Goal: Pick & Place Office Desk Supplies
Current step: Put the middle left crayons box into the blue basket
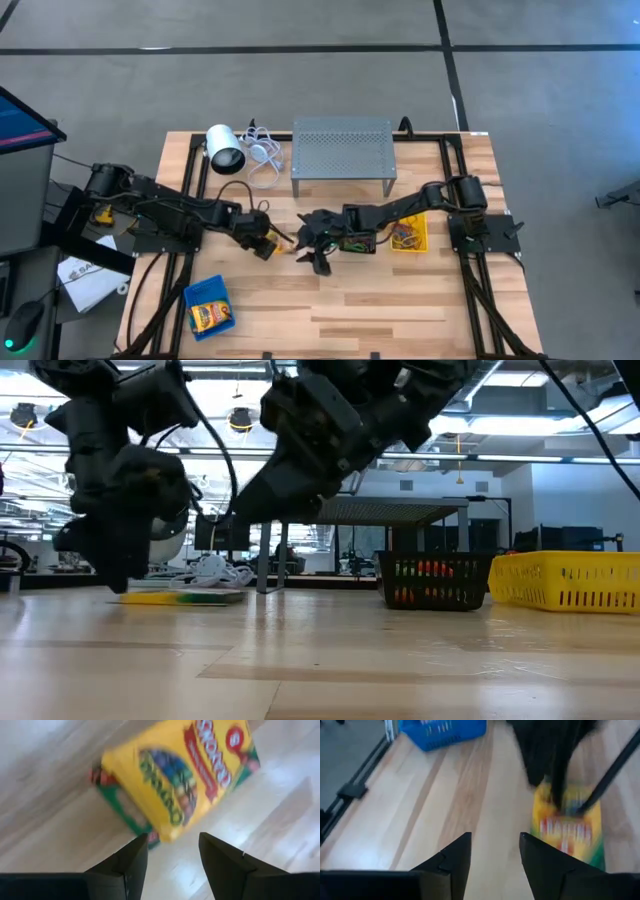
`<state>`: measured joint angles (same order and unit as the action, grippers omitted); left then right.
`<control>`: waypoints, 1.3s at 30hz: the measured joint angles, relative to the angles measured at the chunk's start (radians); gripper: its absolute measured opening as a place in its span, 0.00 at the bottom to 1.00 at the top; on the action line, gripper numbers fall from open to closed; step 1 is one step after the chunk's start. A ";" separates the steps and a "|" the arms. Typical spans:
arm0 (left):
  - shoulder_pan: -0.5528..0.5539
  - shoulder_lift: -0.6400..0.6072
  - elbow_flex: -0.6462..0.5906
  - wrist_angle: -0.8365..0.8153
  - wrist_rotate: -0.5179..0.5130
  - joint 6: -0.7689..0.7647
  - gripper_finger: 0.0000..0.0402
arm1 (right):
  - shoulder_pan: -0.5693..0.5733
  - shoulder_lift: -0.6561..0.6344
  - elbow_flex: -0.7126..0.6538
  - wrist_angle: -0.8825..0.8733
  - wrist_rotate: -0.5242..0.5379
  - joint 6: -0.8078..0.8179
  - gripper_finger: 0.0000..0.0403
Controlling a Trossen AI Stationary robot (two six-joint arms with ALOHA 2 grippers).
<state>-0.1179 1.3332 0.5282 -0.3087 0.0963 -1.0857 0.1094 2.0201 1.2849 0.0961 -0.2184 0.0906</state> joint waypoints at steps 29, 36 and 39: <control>-0.006 -0.438 0.001 0.116 -0.120 0.236 0.43 | -0.081 0.038 0.017 -0.052 0.111 -0.010 0.61; -0.037 -0.603 0.003 0.106 -0.190 0.285 0.43 | -0.086 0.179 0.217 -0.270 0.088 -0.012 0.61; -0.048 -0.597 0.003 0.102 -0.199 0.294 0.43 | -0.078 0.200 0.274 -0.285 0.079 -0.018 0.61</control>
<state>-0.1660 0.7367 0.5308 -0.2063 -0.1030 -0.7914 0.0313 2.2200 1.5587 -0.1890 -0.1392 0.0727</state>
